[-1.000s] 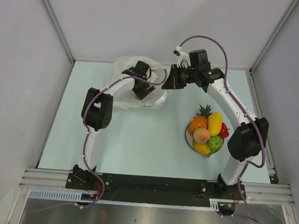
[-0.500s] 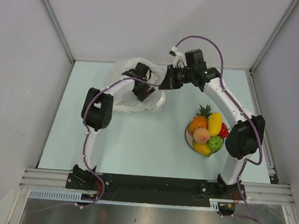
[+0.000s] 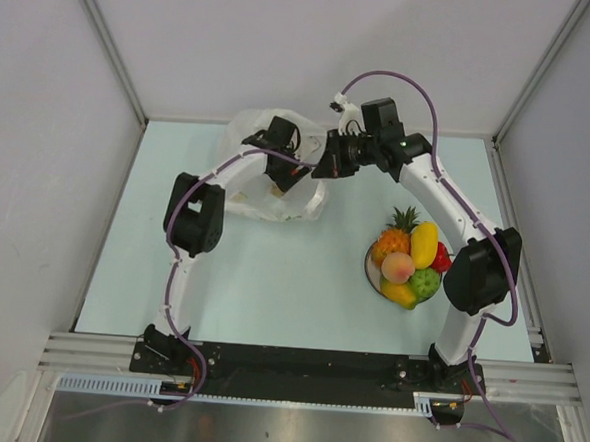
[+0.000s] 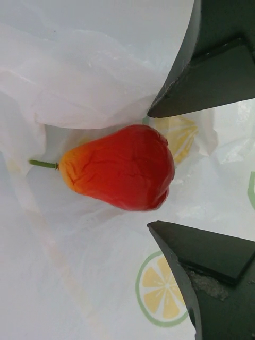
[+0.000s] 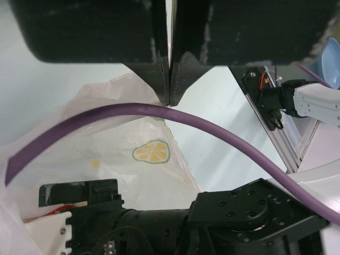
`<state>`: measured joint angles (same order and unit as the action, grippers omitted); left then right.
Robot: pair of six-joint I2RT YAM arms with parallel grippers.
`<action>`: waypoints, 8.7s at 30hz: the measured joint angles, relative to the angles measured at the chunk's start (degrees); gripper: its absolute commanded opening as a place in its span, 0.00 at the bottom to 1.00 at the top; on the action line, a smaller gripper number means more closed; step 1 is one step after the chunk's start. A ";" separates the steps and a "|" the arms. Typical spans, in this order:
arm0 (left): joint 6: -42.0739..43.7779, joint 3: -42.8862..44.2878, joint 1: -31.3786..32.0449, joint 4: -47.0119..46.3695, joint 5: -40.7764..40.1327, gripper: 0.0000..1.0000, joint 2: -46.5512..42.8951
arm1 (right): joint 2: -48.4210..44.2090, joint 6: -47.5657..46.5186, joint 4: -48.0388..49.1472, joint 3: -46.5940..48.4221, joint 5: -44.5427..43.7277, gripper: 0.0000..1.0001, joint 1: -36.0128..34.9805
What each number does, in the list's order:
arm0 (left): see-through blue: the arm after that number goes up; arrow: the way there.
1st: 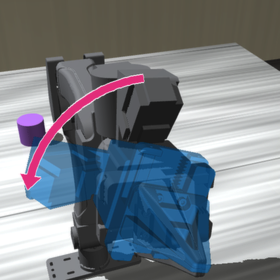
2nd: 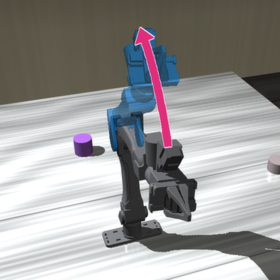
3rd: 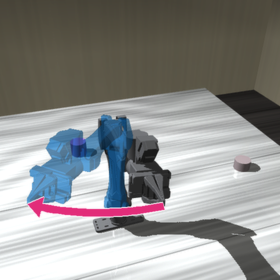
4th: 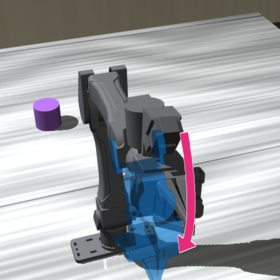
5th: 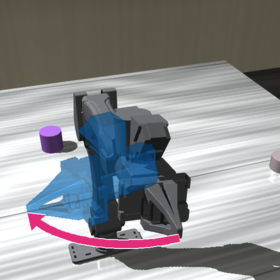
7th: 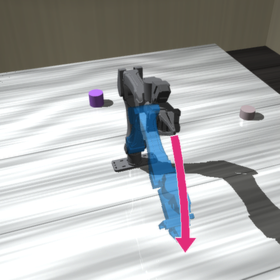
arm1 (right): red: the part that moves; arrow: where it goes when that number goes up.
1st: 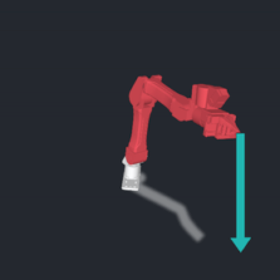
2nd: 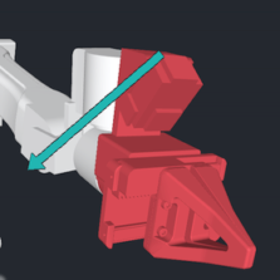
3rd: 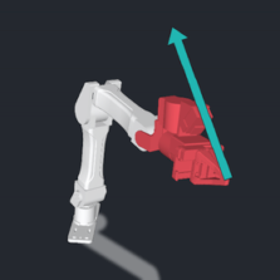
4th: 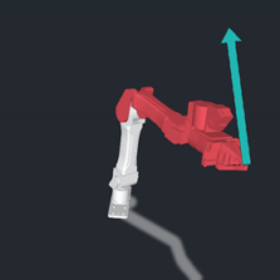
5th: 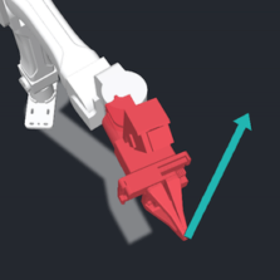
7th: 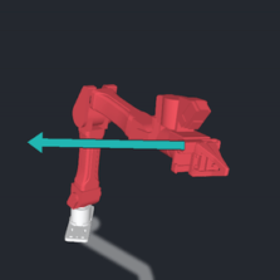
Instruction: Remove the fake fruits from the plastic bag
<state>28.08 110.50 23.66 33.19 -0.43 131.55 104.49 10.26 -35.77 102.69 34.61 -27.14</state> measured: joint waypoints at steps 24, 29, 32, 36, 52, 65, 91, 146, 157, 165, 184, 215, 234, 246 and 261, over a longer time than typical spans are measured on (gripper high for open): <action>-1.53 -11.08 0.00 -6.88 3.80 0.58 -5.57 | 0.00 -4.07 -2.73 1.25 -1.68 0.00 -1.88; -4.68 -31.56 -0.72 -10.88 -0.83 0.62 -21.05 | -0.02 -5.57 -3.87 1.14 -1.29 0.00 -2.08; -5.09 -42.56 -0.96 -12.00 -2.89 0.60 -29.79 | -0.39 -6.38 -3.80 0.28 -1.42 0.00 -2.05; -6.10 -51.30 -0.52 -7.80 -0.59 0.60 -41.40 | -2.05 -7.34 -3.93 -2.27 -1.79 0.00 -2.03; -4.31 -37.18 9.33 -7.37 -0.85 0.61 -31.36 | -3.80 -9.05 -4.74 -3.48 -3.61 0.00 -2.86; -2.43 -36.22 8.26 -7.87 18.12 0.54 -40.98 | -7.54 -8.83 -5.77 -5.77 -2.05 0.00 -1.14; 9.16 -23.17 8.20 -27.91 -2.75 0.92 -13.66 | -7.52 -5.75 -5.49 -7.98 -2.58 0.00 3.28; -13.07 -6.51 4.48 -5.18 6.47 0.70 -16.17 | -6.64 -7.30 -4.39 -9.35 -2.34 0.00 5.57; -12.61 -9.62 5.07 -8.76 -2.64 0.78 -7.91 | -6.69 -7.76 -4.17 -10.10 -2.32 0.00 4.90; -12.68 -7.63 4.92 -10.27 -6.93 0.85 -6.25 | -6.91 -7.93 -4.24 -12.46 -2.32 0.00 4.42; -14.62 -3.02 2.78 -8.94 -5.11 0.70 -1.84 | -6.95 -7.96 -4.22 -12.46 -3.10 0.00 3.69; -12.59 1.53 1.22 -6.16 2.99 0.00 2.51 | -5.90 -7.98 -4.24 -11.19 -4.26 0.00 2.45; -11.30 -26.84 1.22 -1.38 28.57 0.00 -41.55 | 0.04 -8.55 -4.00 -5.38 -6.43 0.00 3.72; -6.23 -36.06 10.80 2.91 36.63 0.00 -52.85 | 1.46 -8.59 -3.76 2.73 -10.69 0.70 2.43; -14.69 -11.02 27.39 -1.38 24.37 0.00 -30.71 | -21.14 -10.08 -6.78 -8.04 -14.67 0.73 22.56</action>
<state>13.39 99.48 51.05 31.81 23.94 100.84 83.35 0.19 -42.54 94.65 19.94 -4.58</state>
